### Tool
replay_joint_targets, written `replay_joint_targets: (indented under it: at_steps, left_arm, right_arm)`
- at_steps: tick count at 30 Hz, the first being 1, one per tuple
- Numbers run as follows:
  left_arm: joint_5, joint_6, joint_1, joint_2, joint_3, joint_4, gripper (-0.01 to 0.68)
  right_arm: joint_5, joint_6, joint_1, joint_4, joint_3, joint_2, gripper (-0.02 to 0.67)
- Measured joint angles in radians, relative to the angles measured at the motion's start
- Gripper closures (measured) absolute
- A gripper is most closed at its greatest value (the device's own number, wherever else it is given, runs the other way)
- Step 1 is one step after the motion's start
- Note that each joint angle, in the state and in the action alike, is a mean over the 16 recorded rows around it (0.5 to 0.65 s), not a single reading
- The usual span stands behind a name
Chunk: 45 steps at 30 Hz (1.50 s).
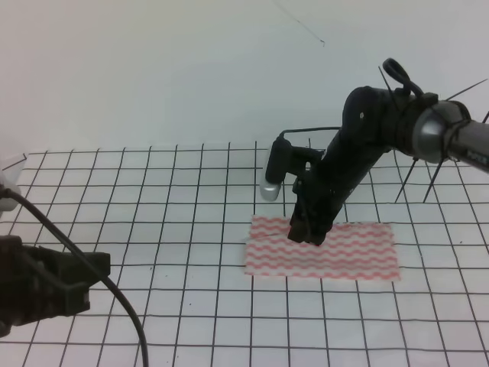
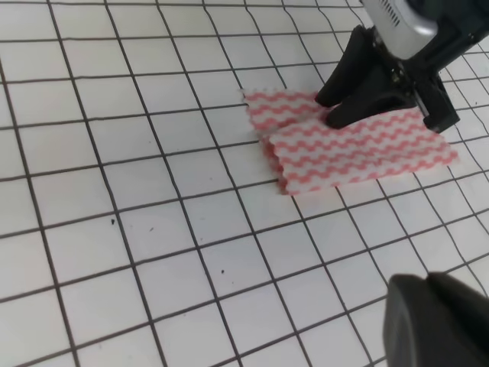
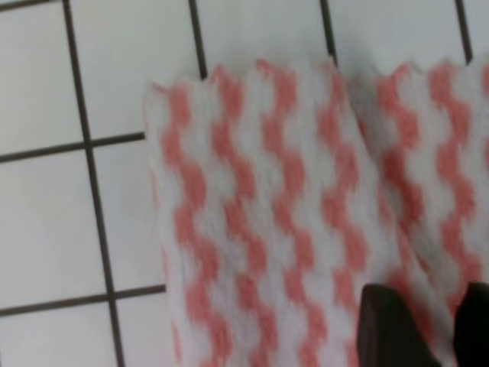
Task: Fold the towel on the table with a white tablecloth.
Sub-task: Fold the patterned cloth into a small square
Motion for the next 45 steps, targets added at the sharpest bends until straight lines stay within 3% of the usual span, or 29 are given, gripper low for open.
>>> replay_joint_targets:
  at_steps: [5,19,28,35,45]
  left_arm:
    - [0.001,-0.001,0.000,0.000,0.000,0.000,0.673]
    - [0.002,-0.002,0.000,0.000,0.000,0.000,0.673]
    - [0.001,0.001,0.000,0.000,0.000,0.000,0.672]
    - [0.004,0.002,0.000,-0.001,0.000,0.000,0.672]
    - [0.008,0.002,0.000,-0.002,0.000,0.000,0.672]
  right_arm:
    - [-0.003,-0.002,0.000,0.000,0.000,0.009,0.468]
    - [0.002,-0.007,0.000,-0.015,0.000,-0.024,0.626]
    - [-0.001,-0.001,0.000,-0.084,0.001,-0.050,0.644]
    - [0.004,-0.036,0.000,-0.060,0.002,-0.035,0.615]
    - [0.017,-0.089,0.000,0.068,0.001,-0.047,0.445]
